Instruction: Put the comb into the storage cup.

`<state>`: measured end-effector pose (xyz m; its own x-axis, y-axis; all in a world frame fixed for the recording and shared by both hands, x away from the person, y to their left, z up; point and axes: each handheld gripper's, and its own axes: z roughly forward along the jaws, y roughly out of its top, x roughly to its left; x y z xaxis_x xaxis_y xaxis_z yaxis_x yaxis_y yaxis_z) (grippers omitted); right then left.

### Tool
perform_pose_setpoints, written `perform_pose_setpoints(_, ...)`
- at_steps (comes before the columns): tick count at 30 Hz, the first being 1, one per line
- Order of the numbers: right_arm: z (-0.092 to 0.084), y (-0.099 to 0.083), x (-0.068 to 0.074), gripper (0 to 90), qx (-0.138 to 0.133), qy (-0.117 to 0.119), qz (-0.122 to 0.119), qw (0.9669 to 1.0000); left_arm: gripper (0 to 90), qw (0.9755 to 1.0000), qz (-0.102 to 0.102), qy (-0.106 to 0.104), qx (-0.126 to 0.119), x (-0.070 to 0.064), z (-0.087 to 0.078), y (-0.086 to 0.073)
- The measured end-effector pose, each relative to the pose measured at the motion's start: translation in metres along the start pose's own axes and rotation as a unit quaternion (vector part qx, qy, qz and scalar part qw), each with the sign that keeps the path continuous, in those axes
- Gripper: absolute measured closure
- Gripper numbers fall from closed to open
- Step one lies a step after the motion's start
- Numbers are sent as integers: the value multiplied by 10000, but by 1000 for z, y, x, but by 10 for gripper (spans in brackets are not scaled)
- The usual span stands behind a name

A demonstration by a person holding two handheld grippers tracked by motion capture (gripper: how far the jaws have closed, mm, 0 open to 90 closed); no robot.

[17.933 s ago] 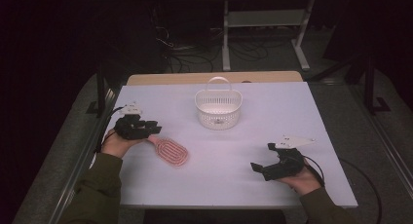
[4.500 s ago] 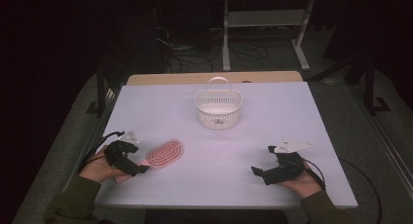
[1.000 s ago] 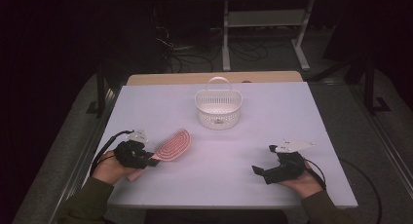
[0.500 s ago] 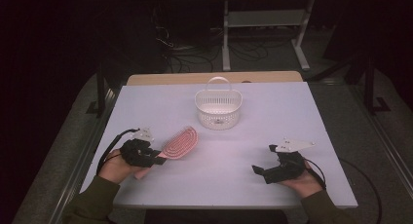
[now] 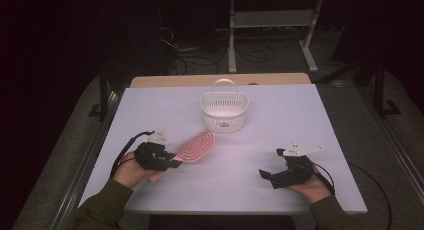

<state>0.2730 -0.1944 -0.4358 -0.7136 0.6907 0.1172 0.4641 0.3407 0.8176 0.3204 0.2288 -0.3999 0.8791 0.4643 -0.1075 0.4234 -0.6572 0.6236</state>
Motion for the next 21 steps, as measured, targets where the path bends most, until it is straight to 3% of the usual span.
perform_pose_setpoints(21, -1, -2, -6, 14, -49, 62, 60, 10000, 704, 9994, 97, -64, -316, -10, 28, 28)
